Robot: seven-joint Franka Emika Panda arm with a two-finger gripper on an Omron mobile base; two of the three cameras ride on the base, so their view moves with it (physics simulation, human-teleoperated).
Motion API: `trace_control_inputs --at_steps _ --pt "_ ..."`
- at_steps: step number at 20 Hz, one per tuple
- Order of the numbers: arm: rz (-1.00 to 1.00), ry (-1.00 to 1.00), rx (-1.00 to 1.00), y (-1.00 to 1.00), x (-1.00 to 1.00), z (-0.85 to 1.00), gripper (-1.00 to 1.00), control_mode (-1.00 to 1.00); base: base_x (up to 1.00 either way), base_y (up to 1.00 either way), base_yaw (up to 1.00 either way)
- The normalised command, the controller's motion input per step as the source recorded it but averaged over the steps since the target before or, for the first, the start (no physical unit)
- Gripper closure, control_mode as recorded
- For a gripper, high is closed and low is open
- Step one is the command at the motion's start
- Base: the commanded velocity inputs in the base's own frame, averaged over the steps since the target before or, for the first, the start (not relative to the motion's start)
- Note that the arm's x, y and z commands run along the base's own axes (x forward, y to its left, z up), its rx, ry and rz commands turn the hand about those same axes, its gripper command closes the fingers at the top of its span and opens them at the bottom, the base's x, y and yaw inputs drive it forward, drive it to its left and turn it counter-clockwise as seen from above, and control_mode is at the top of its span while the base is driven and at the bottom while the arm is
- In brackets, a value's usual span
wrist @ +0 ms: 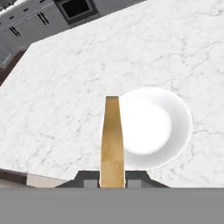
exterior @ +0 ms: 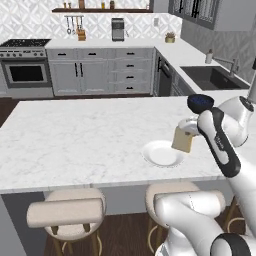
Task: Start the toaster. Once the lever pops up, take the bread to the plate on the dining counter.
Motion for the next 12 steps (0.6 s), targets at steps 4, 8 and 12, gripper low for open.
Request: trace_control_inputs --at_steps 4,8,12 --pt "0.16 -0.01 0.09 0.01 0.23 -0.52 1.0 -1.0 0.0 0.0 0.0" --pt "0.14 -0.01 0.09 0.0 0.14 -0.19 1.0 -1.0 0.0 0.0 0.0" --pt "0.12 0.0 0.09 0.03 0.37 -0.08 1.0 -1.0 0.0 0.0 0.0"
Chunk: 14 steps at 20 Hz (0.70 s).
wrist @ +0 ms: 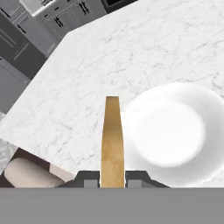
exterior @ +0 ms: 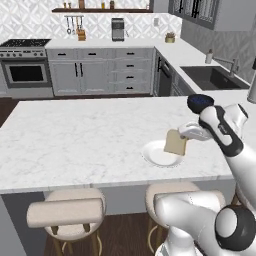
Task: Start the toaster. Once the lever pops up, take the bread to the plate on the dining counter.
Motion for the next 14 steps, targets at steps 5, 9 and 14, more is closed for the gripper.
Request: trace_control_inputs --at_steps 5,9,14 --pt "0.11 0.0 0.07 0.18 0.34 -0.22 1.0 -1.0 0.0 0.0 0.0" --pt "0.09 0.0 0.05 0.18 0.24 -0.38 1.0 -1.0 0.0 0.0 0.0" --pt "0.06 0.0 0.0 0.03 0.03 -0.35 1.0 -1.0 0.0 0.0 0.0"
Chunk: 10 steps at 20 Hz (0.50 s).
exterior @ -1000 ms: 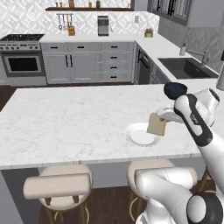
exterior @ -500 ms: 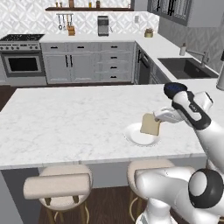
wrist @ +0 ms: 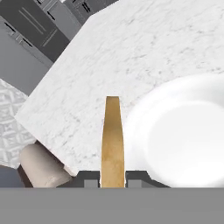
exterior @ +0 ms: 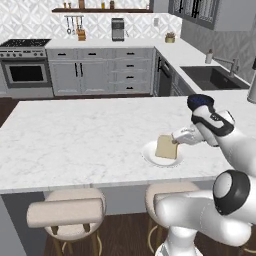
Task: Start the toaster. Once the lever pops up, take the bread to the plate on the dining counter.
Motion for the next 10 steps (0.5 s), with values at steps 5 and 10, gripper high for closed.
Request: trace_control_inputs --at_steps 5,10 --pt "0.05 0.0 0.0 0.0 0.11 -0.34 1.0 -1.0 0.0 0.0 0.0" --pt "0.04 0.0 0.0 0.0 0.37 -0.23 1.0 -1.0 0.0 0.0 0.0"
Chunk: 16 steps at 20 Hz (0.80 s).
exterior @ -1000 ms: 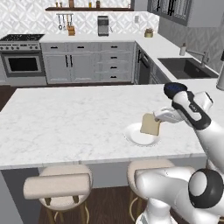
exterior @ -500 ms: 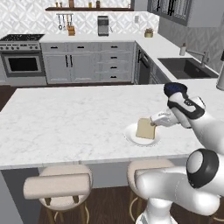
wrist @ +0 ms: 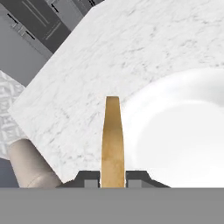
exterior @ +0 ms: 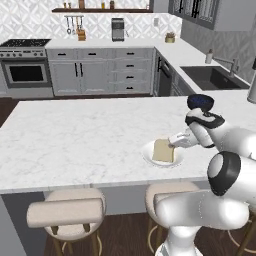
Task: Start the toaster. Once the lever pops up, take the bread to the plate on the dining counter.
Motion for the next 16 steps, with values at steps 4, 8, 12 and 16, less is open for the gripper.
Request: trace_control_inputs --at_steps 4,8,12,16 --pt "0.06 0.0 0.0 0.0 0.26 -0.28 1.0 -1.0 0.0 0.0 0.0" --pt "0.07 0.0 0.0 0.0 0.19 -0.22 1.0 -1.0 0.0 0.0 0.0" --pt "0.08 0.0 0.0 0.0 0.04 -0.13 1.0 -1.0 0.0 0.0 0.0" --pt "0.09 -0.01 0.0 0.0 0.0 -0.11 -1.0 -1.0 0.0 0.0 0.0"
